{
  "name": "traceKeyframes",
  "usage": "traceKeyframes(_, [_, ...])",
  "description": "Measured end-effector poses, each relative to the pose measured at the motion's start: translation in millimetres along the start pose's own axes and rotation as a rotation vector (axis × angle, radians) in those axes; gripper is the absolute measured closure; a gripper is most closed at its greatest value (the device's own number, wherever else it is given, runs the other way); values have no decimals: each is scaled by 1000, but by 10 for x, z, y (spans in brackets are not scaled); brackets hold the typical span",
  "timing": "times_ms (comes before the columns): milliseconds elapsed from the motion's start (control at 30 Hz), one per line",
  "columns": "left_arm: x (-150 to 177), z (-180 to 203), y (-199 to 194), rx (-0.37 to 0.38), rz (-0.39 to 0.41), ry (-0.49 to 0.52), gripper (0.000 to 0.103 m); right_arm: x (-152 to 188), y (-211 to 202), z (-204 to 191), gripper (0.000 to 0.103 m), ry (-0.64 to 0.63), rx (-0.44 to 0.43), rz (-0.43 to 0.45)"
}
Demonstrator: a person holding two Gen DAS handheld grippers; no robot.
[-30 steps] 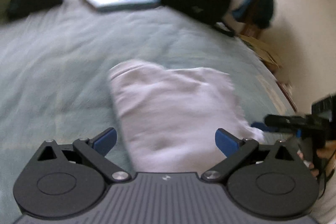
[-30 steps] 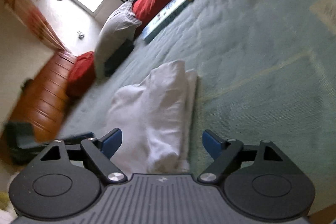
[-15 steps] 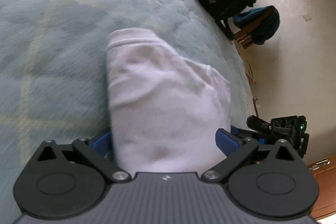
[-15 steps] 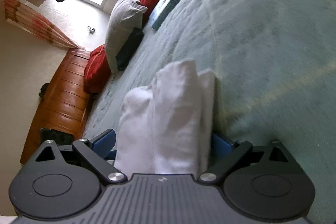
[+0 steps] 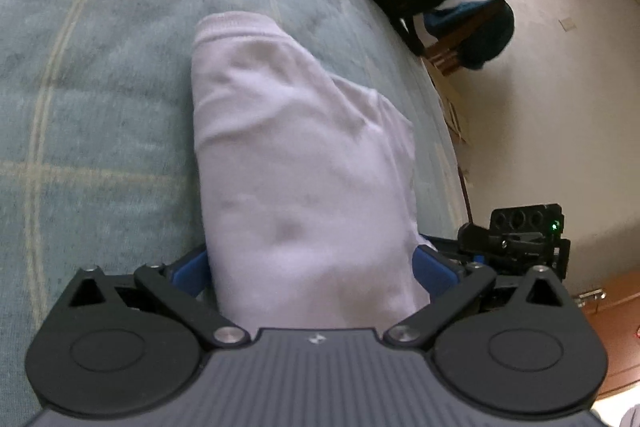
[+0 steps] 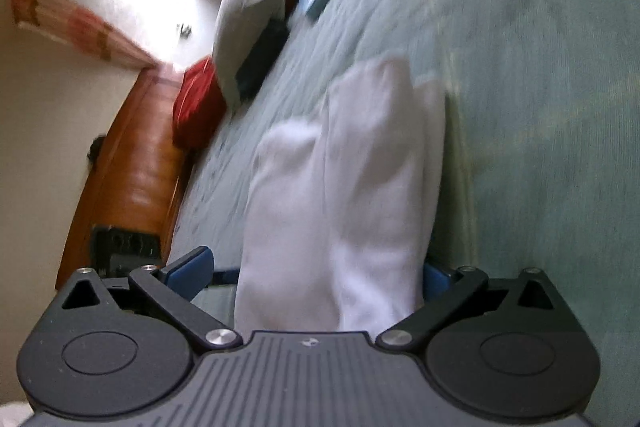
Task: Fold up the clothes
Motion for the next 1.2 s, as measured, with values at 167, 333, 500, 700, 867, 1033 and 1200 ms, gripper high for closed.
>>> traceKeyframes(167, [-187,9,155,25,31,-35,1,-93,90,35,0,16,-26,17])
traceKeyframes(333, [-358,22,313,55,48,-83,1,-210,172,112,0,44,-62,62])
traceKeyframes(500, [-188,56,211,86,31,-41,1,-105,107,51,0,30,-58,49])
traceKeyframes(700, [-299,13,274,100,63,-121,1,-139,163,31,0,30,-40,56])
traceKeyframes(867, [-256,128,202,94,64,-90,2,-76,141,-141,0,-28,28,55])
traceKeyframes(1033, [-254,194,149,114,61,-107,2,-94,148,-296,0,-70,54,56])
traceKeyframes(1200, [-238,296,95,139,59,-91,2,-93,158,-403,0,-99,76,55])
Point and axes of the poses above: each gripper's, at about its wrist camera, not at the fingertips, and y roughly the way its jaws point, z to its right, x to its underside, the point moved 1 cm from there along y, roughly the way its jaws point, and after that the axes turned 9 degrees about -y, right-handed, at the moved point
